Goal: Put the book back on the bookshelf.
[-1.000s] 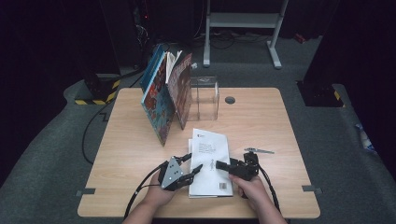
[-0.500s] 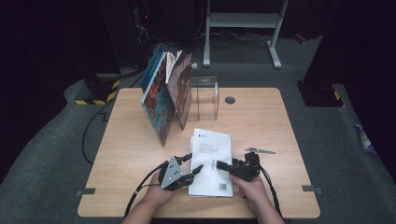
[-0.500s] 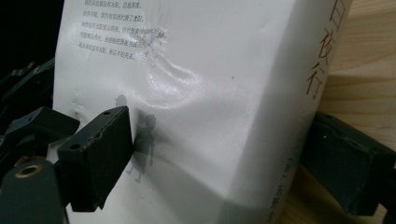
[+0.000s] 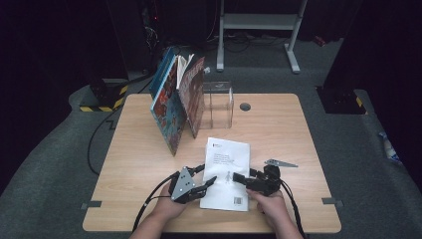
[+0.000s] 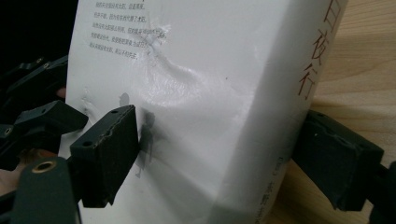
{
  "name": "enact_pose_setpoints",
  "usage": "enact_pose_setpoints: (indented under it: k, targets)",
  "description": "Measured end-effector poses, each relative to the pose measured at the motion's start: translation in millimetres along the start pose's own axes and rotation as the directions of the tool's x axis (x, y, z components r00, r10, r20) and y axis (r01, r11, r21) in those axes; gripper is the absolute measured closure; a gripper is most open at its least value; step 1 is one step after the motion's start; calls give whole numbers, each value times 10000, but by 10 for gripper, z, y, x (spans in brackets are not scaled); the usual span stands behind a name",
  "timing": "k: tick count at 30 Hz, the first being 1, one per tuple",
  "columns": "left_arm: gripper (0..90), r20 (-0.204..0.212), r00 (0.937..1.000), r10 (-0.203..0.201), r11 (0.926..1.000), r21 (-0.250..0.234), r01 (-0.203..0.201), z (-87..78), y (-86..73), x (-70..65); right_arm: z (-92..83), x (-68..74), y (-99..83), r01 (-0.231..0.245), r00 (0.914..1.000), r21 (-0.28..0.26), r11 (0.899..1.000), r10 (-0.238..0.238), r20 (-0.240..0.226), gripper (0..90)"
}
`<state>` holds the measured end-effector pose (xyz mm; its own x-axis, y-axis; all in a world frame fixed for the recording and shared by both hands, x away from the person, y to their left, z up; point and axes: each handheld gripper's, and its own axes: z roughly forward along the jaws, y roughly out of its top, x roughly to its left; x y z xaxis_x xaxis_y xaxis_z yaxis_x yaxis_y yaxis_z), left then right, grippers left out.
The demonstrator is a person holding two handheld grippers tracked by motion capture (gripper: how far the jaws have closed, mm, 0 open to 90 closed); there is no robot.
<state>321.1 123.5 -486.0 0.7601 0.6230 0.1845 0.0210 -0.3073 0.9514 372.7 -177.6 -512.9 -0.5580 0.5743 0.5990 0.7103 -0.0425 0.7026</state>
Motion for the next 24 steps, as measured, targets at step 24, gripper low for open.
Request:
enact_pose_setpoints:
  k: [24]
  targets:
    - [489, 180, 9941, -1069, 9930, 525, 1058, 34, -28, 37, -130, 131, -73, 837, 9945, -704, 9940, -789, 693, 247]
